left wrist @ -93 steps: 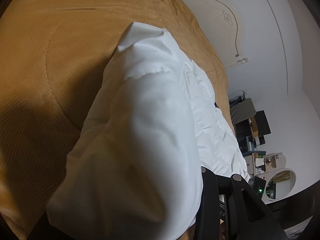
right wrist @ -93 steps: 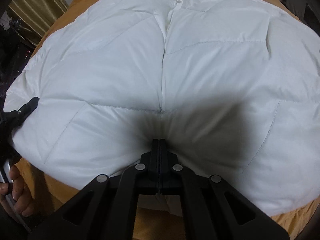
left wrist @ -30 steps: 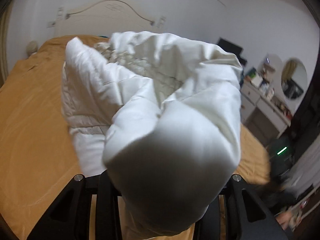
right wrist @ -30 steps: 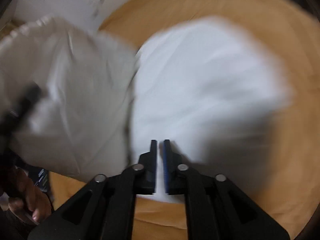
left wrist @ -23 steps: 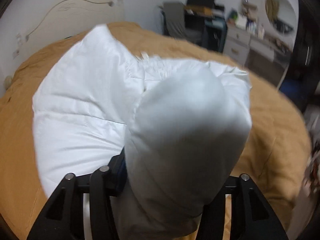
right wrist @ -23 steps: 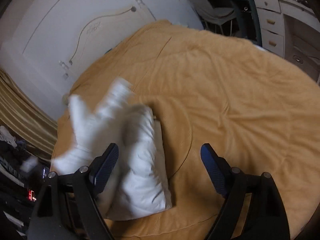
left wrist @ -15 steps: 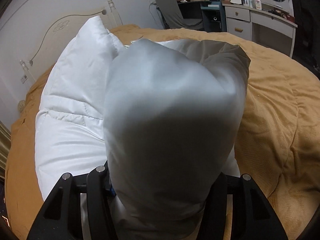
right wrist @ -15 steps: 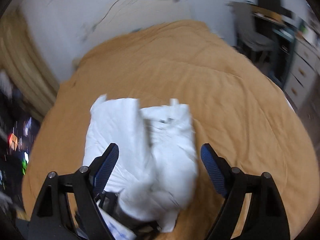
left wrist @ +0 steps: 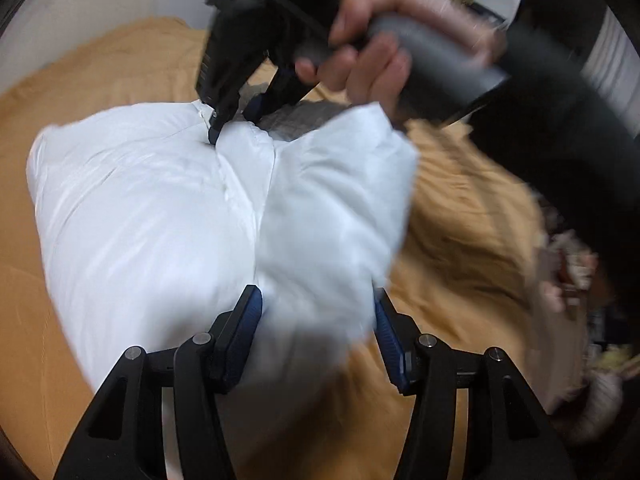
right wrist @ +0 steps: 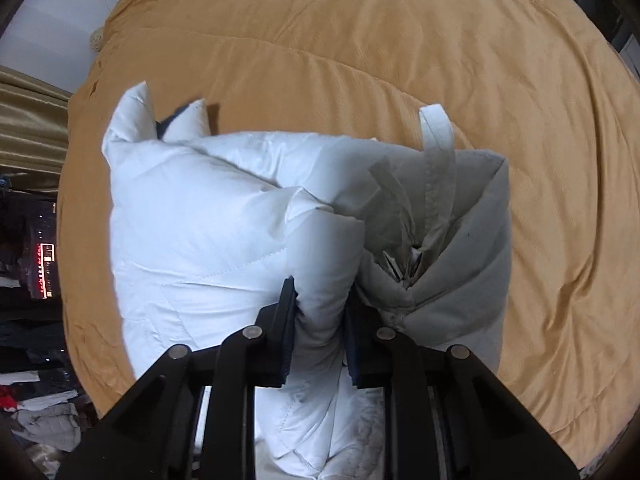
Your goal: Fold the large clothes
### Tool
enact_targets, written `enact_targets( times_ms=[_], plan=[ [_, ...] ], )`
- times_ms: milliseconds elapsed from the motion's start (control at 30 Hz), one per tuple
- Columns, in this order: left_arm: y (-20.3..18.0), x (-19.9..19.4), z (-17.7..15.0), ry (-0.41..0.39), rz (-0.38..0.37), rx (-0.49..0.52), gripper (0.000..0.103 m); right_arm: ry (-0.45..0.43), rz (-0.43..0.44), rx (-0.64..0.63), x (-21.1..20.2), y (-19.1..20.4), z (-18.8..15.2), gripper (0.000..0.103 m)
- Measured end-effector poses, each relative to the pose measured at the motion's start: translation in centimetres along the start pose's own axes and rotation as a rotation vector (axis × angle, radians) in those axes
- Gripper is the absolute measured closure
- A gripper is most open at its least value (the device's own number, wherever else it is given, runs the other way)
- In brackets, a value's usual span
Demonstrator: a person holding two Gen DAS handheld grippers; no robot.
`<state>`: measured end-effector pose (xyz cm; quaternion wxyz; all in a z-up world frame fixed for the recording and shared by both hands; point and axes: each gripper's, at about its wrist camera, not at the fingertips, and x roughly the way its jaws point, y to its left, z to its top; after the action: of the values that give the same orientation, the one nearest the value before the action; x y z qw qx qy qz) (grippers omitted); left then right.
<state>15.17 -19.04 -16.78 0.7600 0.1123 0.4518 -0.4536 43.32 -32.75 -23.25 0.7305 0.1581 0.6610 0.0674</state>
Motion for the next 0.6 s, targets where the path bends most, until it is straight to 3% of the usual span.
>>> enact_targets(
  times_ms=[100,167,233,300,400,467,533,600],
  plan=[
    [2.1,-5.8,-0.5,-0.029,-0.065,-0.062,0.047,-0.017,-0.026,0.008,0.1,-0.8,-0.6,0.081],
    [4.6,-9.1,1.2,-0.130,-0.062,-0.147,0.045,-0.025,-0.018,0.022,0.1,-1.3,-1.0,0.081],
    [7.9,-10.9,2.9,-0.245,-0.004,-0.250,0.039,-0.033,0.002,0.033,0.1,-1.9,-1.3,0.080],
    [10.7,-9.4,5.6,-0.281,0.095,-0.301,0.039,-0.044,0.014,0.038,0.0,-2.4,-1.7,0.079],
    [12.9,-3.2,7.3,-0.184,0.241,-0.256,0.039,-0.066,0.041,0.054,-1.1,-2.7,-2.5,0.078],
    [13.1,1.4,6.5,-0.073,0.240,-0.233,0.037,-0.087,0.047,0.049,-1.4,-3.0,-3.2,0.077],
    [12.3,2.1,5.5,-0.095,0.286,-0.184,0.037,-0.142,0.045,0.054,-2.3,-3.3,-4.3,0.075],
    [12.2,1.7,5.3,-0.085,0.271,-0.189,0.037,-0.226,0.019,0.041,-4.4,-3.3,-6.4,0.074]
  ],
)
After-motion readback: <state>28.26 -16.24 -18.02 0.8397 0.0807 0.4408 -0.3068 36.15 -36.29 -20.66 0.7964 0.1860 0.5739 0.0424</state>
